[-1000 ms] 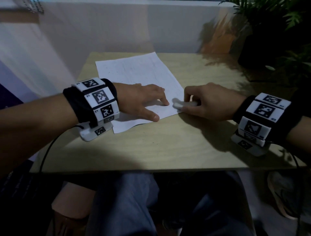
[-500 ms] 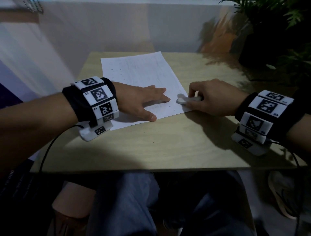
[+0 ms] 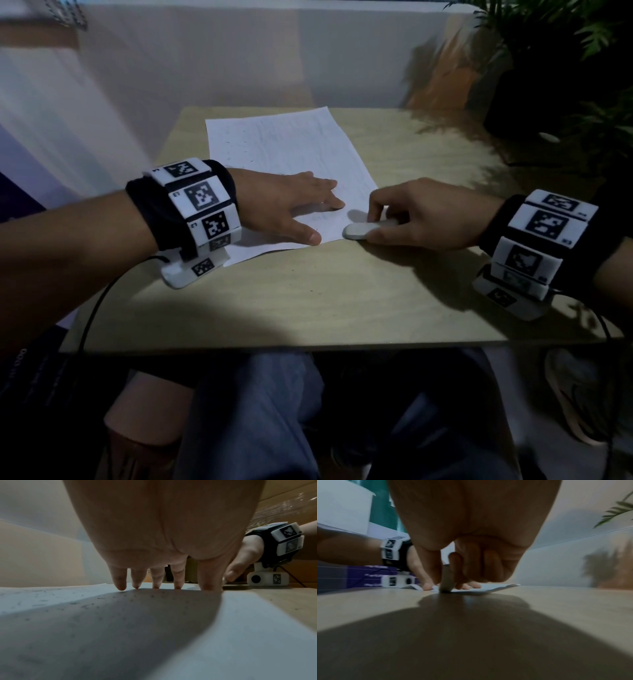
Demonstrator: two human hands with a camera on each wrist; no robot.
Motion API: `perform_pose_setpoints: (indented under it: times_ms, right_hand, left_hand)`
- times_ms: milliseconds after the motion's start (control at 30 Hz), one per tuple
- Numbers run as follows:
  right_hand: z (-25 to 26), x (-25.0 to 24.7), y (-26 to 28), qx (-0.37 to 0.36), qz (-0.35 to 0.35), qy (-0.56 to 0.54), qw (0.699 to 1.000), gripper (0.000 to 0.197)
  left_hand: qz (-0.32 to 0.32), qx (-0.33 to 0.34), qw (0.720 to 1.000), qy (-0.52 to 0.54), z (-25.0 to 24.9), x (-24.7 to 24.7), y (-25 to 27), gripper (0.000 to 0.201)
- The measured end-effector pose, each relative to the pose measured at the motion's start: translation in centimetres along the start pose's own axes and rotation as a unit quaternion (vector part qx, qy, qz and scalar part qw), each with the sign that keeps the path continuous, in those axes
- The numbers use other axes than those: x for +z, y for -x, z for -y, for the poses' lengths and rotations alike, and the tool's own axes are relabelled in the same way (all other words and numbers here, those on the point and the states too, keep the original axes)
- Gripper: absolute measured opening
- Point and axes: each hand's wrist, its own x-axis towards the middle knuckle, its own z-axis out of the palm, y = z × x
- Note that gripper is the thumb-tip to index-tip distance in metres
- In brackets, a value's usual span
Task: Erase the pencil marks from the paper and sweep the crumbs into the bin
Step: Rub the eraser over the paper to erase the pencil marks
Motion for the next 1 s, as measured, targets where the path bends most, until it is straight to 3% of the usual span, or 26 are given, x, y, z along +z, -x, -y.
perform_pose_setpoints:
  times_ms: [133, 200, 333, 500, 667, 800, 933, 1000]
  right_hand:
    - [-1.6, -0.2, -0.8, 0.066, -0.093, 0.044, 0.992, 0.042]
    - [-1.9, 0.0, -1.0, 0.069, -0.121, 0.048, 0.989, 0.037]
    - [-1.8, 0.0, -0.9, 0.056, -0.118, 0.018, 0.991, 0.026]
    - [-0.8, -0.2, -0.2, 0.032, -0.041, -0.002, 0.999, 0.035]
    - [-1.6, -0.2, -0.5, 0.069, -0.117, 0.065, 0.989, 0.046]
    - [-0.8, 0.0, 0.3, 0.022, -0.052, 0.015, 0.998, 0.039]
    - [-1.8, -0.5, 0.3, 0.079, -0.112, 0.067, 0.988, 0.044]
    - [-1.3, -0.2, 0.5, 0.051, -0.115, 0.066, 0.99, 0.038]
  left_hand:
    - [-0.015, 0.004, 1.0, 0.006, 0.0, 0.0, 0.2, 0.074]
    - [-0.028, 0.01, 1.0, 0.004, 0.0, 0.0, 0.2, 0.073]
    - [-0.025, 0.015, 1.0, 0.005, -0.1, 0.0, 0.2, 0.071]
    - [-0.026, 0.01, 1.0, -0.009, -0.1, 0.0, 0.0, 0.071]
    - [-0.029, 0.011, 1.0, -0.005, 0.2, 0.0, -0.1, 0.071]
    - [-0.028, 0.013, 1.0, -0.006, 0.3, 0.1, -0.2, 0.071]
    - [-0.028, 0.01, 1.0, -0.006, 0.3, 0.1, -0.2, 0.071]
    - [-0.03, 0.012, 0.999, -0.007, 0.3, 0.1, -0.2, 0.071]
